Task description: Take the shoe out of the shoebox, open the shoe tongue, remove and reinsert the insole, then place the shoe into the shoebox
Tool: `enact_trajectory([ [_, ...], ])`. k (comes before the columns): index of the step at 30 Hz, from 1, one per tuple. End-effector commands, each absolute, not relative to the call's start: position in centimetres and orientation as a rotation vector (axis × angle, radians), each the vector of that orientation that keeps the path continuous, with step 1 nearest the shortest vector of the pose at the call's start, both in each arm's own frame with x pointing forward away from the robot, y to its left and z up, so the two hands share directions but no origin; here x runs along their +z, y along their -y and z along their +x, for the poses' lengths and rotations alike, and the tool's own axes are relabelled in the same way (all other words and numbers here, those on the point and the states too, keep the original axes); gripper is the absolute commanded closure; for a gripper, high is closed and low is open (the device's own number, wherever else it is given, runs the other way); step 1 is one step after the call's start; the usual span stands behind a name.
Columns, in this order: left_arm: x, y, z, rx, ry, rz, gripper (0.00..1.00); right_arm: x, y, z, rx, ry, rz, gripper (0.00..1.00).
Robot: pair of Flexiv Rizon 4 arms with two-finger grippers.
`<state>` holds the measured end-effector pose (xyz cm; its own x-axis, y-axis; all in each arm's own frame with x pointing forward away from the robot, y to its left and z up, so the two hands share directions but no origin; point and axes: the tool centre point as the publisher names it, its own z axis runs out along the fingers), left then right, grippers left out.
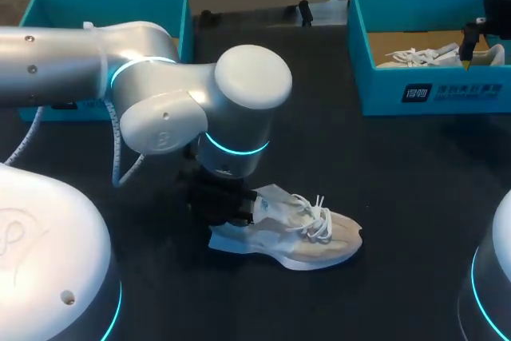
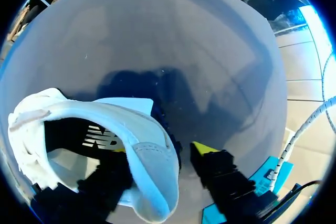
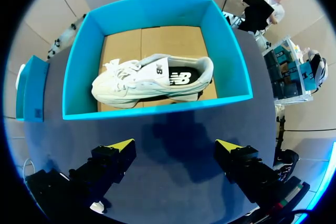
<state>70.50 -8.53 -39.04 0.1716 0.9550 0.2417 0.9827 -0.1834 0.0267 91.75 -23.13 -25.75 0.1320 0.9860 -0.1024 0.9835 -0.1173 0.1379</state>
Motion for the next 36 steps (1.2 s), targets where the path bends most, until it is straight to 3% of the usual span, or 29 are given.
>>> enact_trajectory([
  [1, -37.6, 7.8, 70.6, -0.230, 1.950, -2.287, 0.00, -25.8, 23.1, 91.6, 0.024, -1.962, 2.228, 0.00],
  [21, -26.2, 2.6, 67.7, 0.462, 2.357, -2.046, 0.00, -25.8, 23.1, 91.6, 0.024, -1.962, 2.228, 0.00],
  [26, -24.5, 1.2, 66.5, 0.675, 2.429, -1.926, 0.00, -25.8, 23.1, 91.6, 0.024, -1.962, 2.228, 0.00],
  [36, -24.5, 1.2, 66.5, 0.675, 2.429, -1.926, 0.00, -25.8, 23.1, 91.6, 0.024, -1.962, 2.228, 0.00],
])
